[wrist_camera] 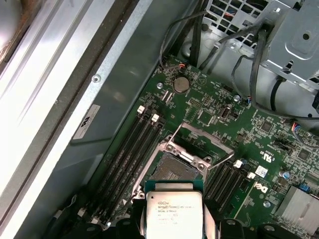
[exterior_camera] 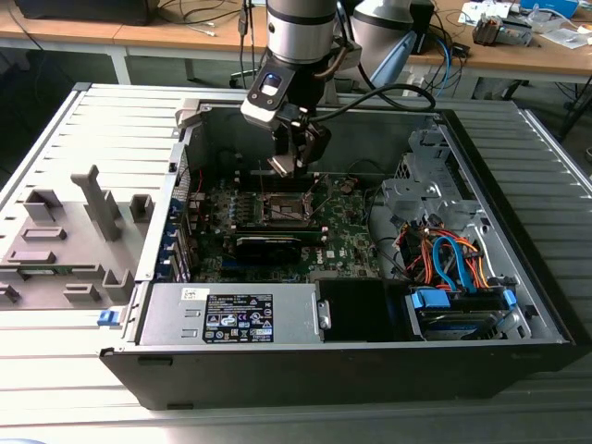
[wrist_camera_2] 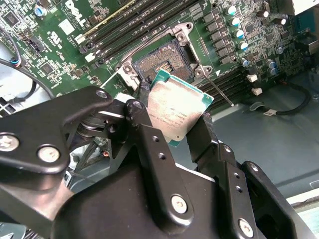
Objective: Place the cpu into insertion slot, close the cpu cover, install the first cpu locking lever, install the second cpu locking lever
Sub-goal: 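Place the cpu into insertion slot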
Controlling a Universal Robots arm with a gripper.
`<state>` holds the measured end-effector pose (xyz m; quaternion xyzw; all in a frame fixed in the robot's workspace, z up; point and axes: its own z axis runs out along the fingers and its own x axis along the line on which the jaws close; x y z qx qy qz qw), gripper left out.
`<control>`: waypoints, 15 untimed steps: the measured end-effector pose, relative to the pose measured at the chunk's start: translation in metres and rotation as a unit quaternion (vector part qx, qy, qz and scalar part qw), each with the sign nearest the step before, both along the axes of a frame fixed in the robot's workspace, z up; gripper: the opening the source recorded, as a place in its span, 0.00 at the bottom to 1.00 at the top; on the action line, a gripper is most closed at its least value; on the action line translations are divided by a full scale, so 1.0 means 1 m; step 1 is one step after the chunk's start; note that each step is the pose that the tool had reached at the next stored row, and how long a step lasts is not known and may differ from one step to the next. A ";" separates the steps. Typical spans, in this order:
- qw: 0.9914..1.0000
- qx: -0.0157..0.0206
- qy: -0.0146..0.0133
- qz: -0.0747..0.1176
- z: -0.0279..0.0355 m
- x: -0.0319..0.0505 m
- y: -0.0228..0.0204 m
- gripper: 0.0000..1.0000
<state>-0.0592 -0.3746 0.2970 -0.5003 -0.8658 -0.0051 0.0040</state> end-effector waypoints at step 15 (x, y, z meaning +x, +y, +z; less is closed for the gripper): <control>1.000 0.000 0.000 -0.020 -0.0008 0.0001 0.0000 0.55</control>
